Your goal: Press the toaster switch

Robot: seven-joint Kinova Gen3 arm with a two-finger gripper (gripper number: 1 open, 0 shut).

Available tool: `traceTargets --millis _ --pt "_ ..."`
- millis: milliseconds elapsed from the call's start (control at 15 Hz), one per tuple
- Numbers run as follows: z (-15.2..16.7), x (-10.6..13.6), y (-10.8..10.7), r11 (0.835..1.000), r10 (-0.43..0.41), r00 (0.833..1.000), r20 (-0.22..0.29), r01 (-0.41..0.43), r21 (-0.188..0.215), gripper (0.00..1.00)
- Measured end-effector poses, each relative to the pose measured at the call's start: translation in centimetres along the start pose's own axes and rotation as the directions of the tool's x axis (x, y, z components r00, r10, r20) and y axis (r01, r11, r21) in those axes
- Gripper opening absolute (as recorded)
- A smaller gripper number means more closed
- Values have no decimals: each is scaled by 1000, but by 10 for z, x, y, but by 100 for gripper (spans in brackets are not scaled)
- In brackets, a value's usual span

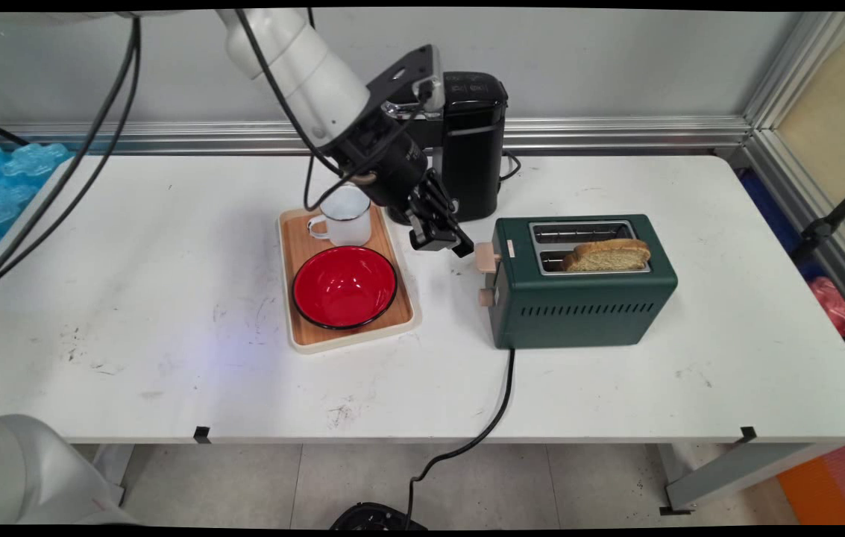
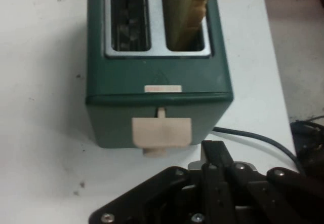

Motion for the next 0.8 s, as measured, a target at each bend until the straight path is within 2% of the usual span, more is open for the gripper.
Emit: traceTargets --millis 800 --pt "38 11 -28 1000 16 1000 8 -16 23 0"
